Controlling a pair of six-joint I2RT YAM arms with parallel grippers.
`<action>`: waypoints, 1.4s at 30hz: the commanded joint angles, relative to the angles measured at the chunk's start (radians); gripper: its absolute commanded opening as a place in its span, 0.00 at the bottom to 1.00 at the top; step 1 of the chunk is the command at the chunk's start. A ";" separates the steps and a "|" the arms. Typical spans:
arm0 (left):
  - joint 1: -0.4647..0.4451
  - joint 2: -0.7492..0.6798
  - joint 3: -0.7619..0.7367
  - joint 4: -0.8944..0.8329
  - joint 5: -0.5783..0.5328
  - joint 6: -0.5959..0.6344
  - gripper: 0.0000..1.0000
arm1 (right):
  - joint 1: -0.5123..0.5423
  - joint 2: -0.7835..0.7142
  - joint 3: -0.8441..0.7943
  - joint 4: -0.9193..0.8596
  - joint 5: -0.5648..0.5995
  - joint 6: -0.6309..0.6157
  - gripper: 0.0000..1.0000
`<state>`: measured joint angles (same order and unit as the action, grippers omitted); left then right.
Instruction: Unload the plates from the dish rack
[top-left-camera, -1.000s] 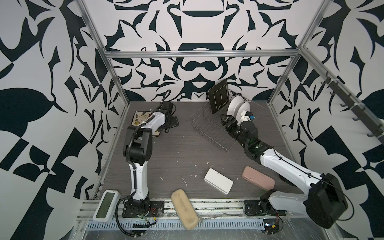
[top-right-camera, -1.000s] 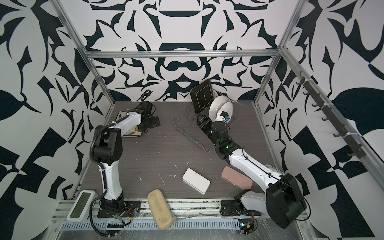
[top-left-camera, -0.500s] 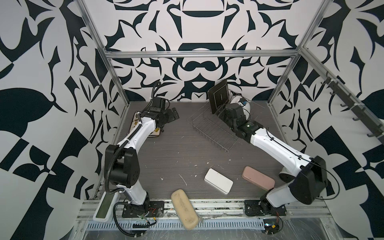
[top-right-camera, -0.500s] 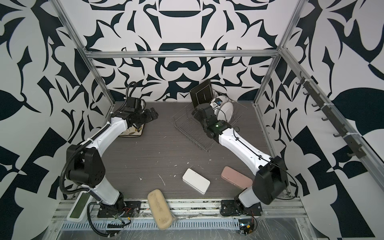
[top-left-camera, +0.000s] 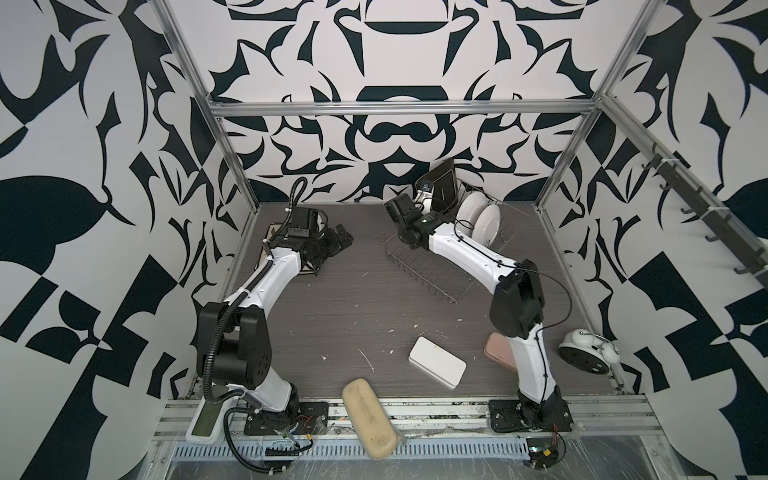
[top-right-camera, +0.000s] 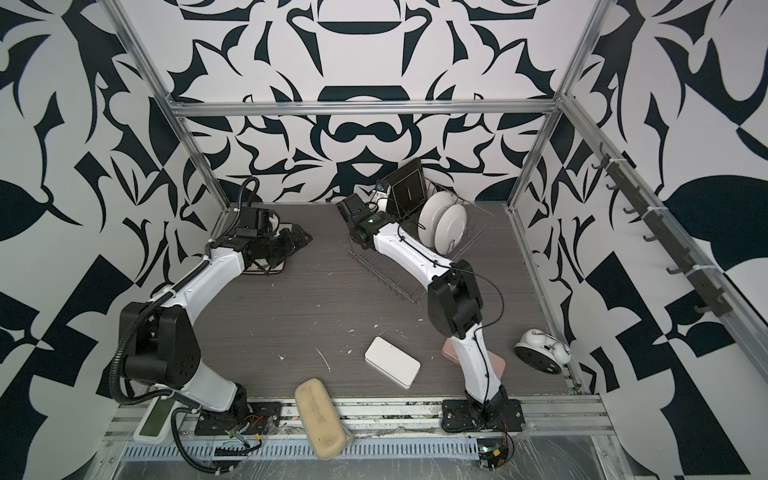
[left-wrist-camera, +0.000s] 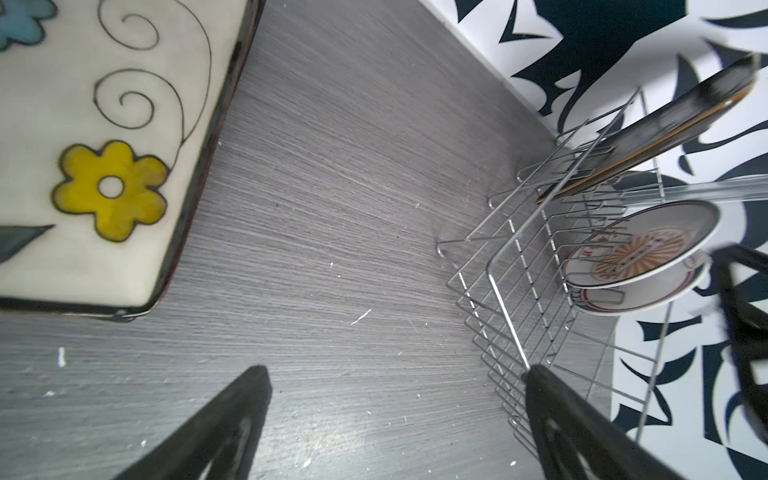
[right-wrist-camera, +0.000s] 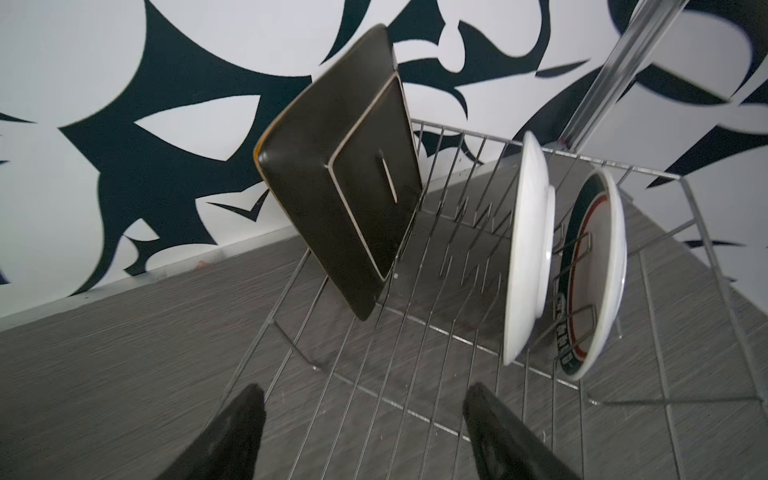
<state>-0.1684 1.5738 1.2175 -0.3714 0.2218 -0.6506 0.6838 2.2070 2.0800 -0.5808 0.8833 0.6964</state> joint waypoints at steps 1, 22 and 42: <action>0.016 -0.043 -0.006 -0.011 0.025 0.000 0.99 | 0.003 0.065 0.152 -0.074 0.127 -0.094 0.81; 0.030 -0.074 -0.025 -0.034 0.050 0.009 0.99 | -0.020 0.415 0.367 0.709 0.400 -0.806 0.78; 0.030 -0.055 0.004 -0.063 0.053 0.017 0.99 | -0.082 0.537 0.400 1.127 0.372 -1.003 0.75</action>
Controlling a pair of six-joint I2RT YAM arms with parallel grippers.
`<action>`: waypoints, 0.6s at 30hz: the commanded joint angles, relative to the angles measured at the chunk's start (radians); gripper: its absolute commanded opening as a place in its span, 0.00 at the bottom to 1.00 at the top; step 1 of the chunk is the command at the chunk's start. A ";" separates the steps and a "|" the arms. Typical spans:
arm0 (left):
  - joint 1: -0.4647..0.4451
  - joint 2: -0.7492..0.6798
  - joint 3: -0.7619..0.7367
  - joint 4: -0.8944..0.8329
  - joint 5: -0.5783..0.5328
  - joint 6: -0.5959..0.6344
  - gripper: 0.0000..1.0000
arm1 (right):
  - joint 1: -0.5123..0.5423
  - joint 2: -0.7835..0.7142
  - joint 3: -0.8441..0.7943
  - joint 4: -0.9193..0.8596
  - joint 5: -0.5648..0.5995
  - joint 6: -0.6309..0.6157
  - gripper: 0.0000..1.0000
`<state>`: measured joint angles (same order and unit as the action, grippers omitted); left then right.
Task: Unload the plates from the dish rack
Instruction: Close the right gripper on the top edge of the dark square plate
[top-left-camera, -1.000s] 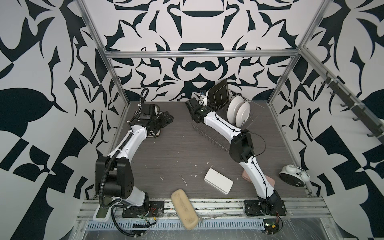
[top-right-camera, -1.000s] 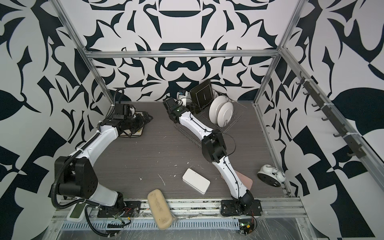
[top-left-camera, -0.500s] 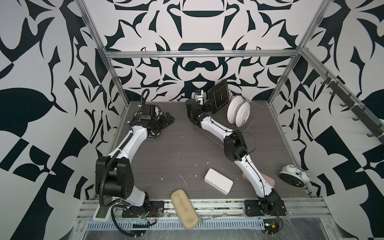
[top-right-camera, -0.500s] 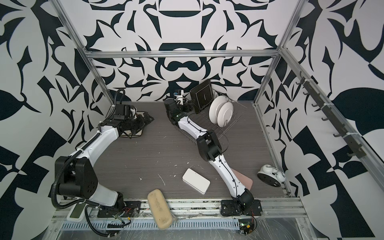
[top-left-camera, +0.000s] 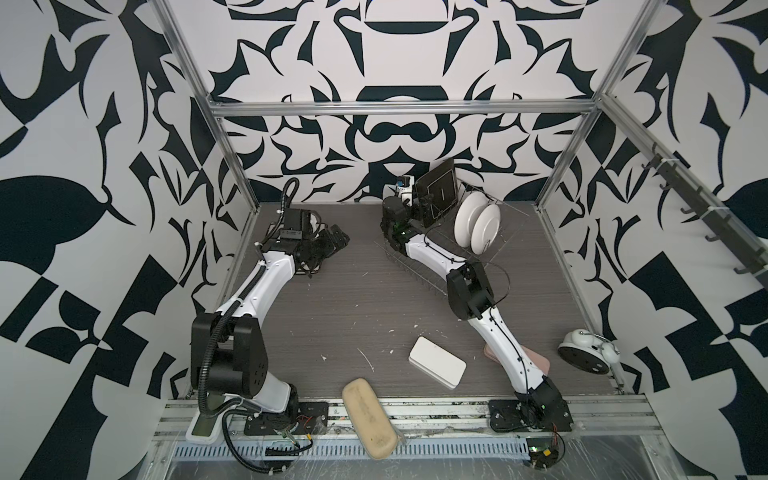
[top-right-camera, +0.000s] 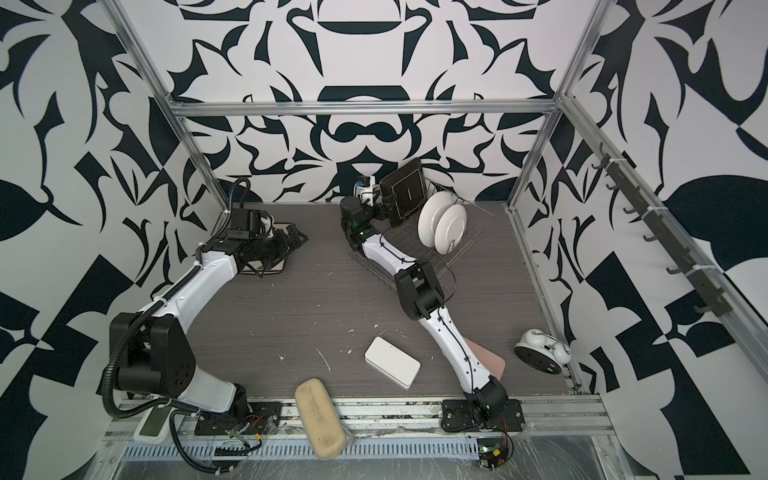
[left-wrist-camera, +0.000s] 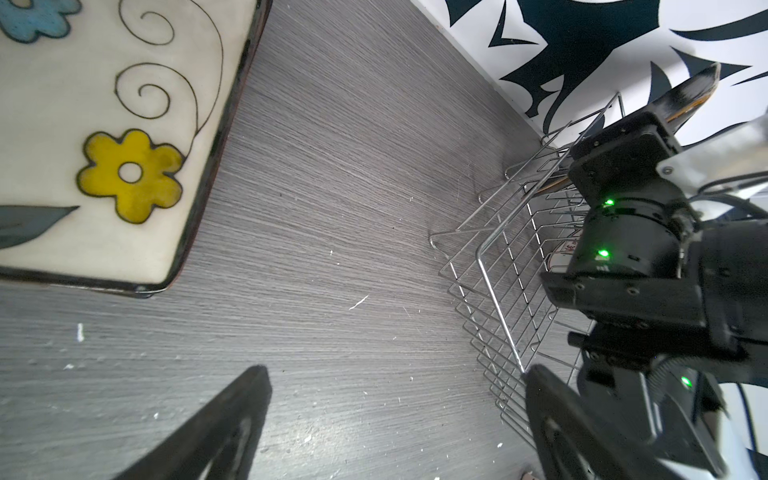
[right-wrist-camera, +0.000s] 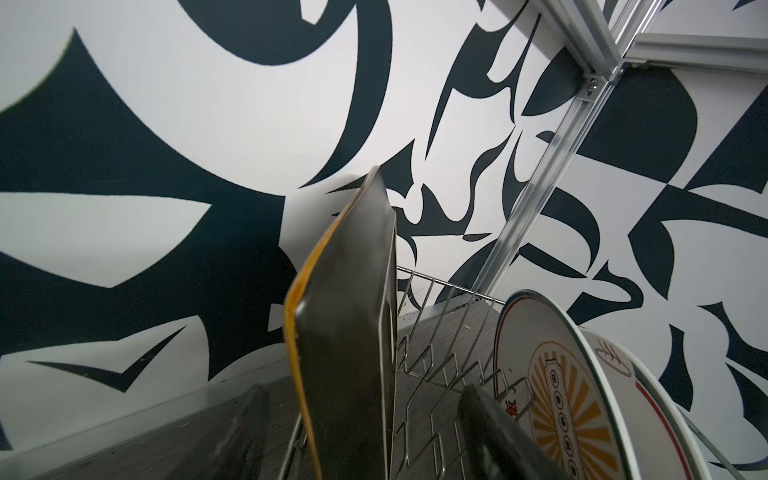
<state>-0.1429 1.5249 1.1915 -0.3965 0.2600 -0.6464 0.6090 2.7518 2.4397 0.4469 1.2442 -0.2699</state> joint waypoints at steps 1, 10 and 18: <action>0.005 -0.006 0.028 -0.038 0.015 0.013 0.99 | -0.010 -0.003 0.043 0.118 0.005 -0.046 0.75; 0.005 -0.011 0.030 -0.053 0.009 0.022 0.99 | -0.026 0.079 0.133 0.213 -0.025 -0.079 0.70; 0.006 -0.002 0.040 -0.060 0.008 0.025 0.99 | -0.035 0.103 0.140 0.314 -0.058 -0.097 0.65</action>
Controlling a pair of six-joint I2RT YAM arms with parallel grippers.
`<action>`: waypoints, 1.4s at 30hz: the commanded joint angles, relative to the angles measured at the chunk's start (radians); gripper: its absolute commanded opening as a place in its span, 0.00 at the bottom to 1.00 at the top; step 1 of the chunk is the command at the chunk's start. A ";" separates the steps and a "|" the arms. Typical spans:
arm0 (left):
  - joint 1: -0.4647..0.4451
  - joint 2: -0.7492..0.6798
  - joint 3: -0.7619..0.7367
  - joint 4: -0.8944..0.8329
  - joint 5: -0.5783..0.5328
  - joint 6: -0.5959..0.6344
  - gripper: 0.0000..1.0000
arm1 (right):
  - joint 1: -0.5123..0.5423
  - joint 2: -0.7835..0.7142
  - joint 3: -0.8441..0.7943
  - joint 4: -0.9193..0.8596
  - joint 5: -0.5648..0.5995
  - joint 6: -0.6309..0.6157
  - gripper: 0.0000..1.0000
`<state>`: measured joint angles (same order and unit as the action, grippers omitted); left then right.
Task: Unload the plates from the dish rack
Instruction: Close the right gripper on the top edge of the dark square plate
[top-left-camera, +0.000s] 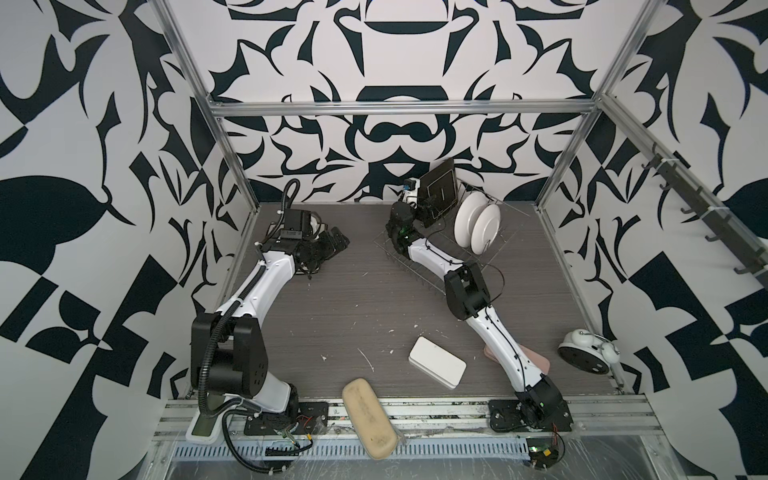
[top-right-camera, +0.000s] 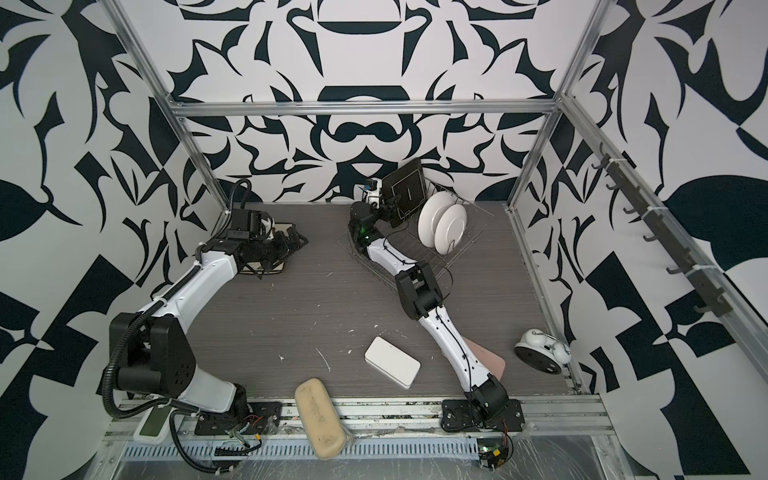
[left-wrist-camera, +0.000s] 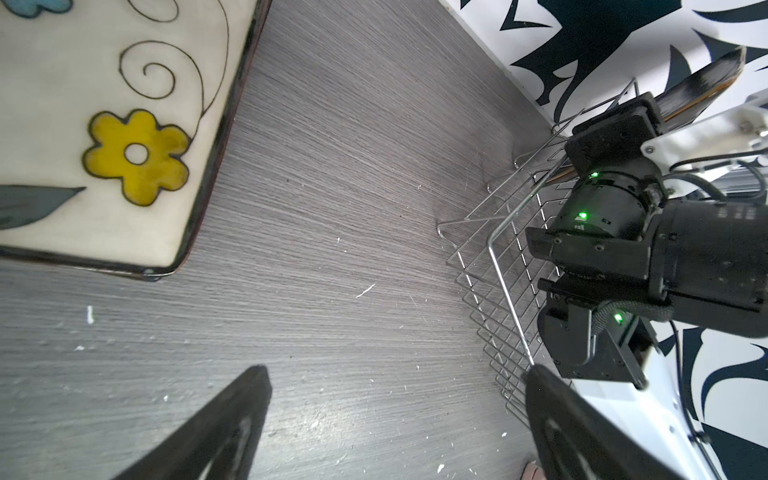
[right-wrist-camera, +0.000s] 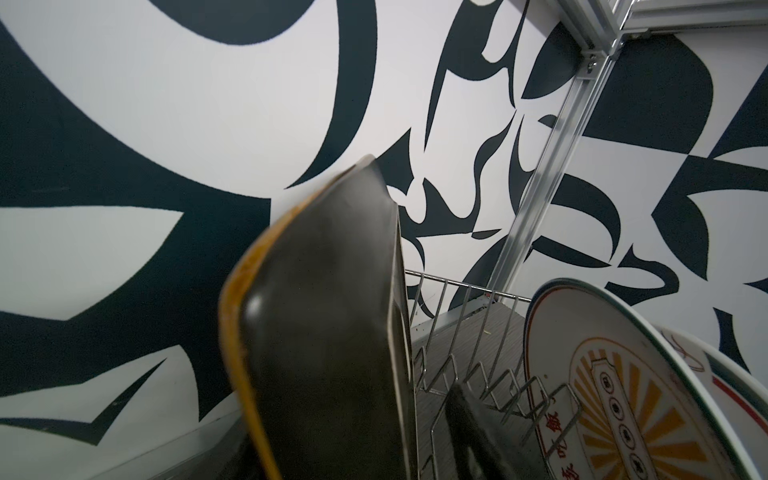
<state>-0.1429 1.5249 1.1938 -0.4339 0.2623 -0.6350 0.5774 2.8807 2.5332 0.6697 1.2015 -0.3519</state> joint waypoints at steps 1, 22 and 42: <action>0.005 0.000 0.039 -0.023 0.007 0.013 0.99 | -0.005 -0.022 0.053 0.091 -0.025 -0.012 0.65; 0.005 0.009 0.047 -0.030 0.018 0.017 0.99 | -0.031 0.027 0.139 0.117 -0.065 0.049 0.51; 0.005 -0.002 0.044 -0.034 0.018 0.015 0.99 | -0.030 -0.009 0.101 0.139 -0.088 0.038 0.34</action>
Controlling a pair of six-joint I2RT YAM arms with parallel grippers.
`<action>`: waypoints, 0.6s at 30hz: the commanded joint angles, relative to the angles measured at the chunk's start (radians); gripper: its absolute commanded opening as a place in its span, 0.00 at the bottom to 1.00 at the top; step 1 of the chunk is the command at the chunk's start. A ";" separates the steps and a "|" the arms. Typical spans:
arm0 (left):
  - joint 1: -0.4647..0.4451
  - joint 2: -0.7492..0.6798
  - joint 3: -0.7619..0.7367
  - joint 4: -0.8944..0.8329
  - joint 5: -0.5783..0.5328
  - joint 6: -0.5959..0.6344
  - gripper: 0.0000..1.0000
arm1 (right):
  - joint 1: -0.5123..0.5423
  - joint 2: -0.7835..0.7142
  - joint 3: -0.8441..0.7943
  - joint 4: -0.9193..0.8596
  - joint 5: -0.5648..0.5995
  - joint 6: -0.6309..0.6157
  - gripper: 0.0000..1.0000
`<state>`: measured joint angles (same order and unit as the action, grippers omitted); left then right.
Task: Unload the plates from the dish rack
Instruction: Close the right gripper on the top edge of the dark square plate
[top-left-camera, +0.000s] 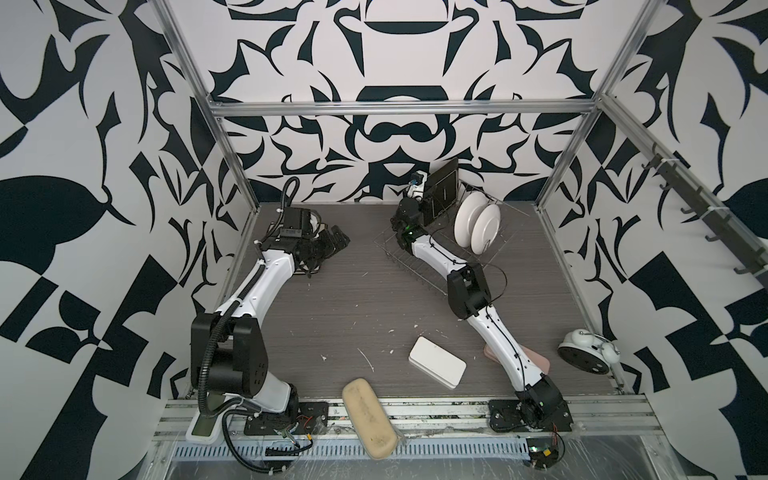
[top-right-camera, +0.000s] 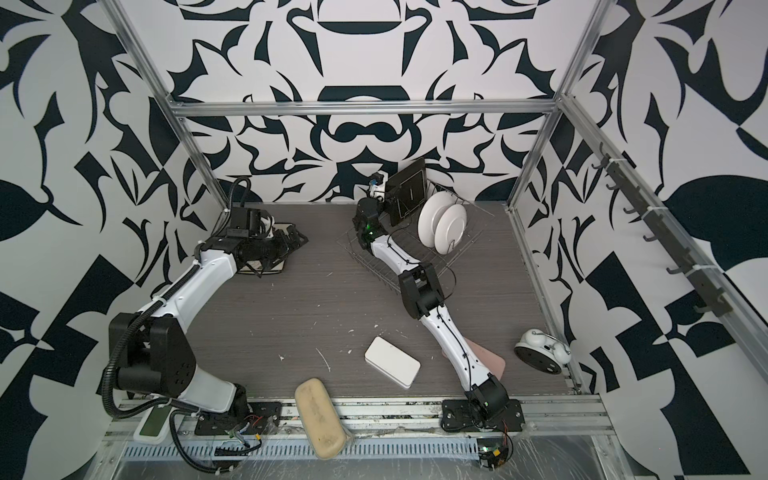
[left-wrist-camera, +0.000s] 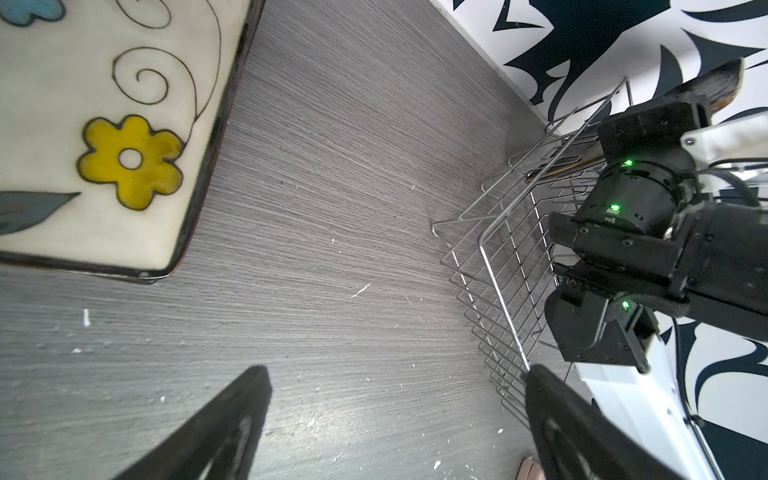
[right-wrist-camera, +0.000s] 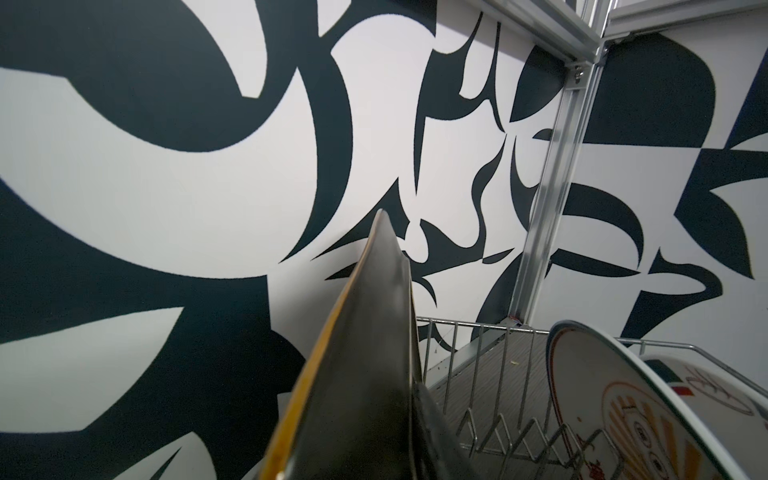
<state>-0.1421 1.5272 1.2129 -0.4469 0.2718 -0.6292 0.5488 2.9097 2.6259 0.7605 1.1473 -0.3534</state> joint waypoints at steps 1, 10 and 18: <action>0.004 -0.004 0.025 -0.022 0.009 0.009 0.99 | -0.002 -0.037 0.008 0.049 -0.036 0.038 0.34; 0.004 -0.007 0.025 -0.021 0.012 0.006 0.99 | -0.002 -0.039 0.009 0.070 -0.057 -0.006 0.25; 0.004 -0.006 0.029 -0.021 0.015 0.003 0.99 | -0.002 -0.040 0.009 0.118 -0.072 -0.060 0.13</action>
<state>-0.1421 1.5272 1.2129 -0.4469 0.2752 -0.6300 0.5426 2.9097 2.6259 0.7933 1.1805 -0.4408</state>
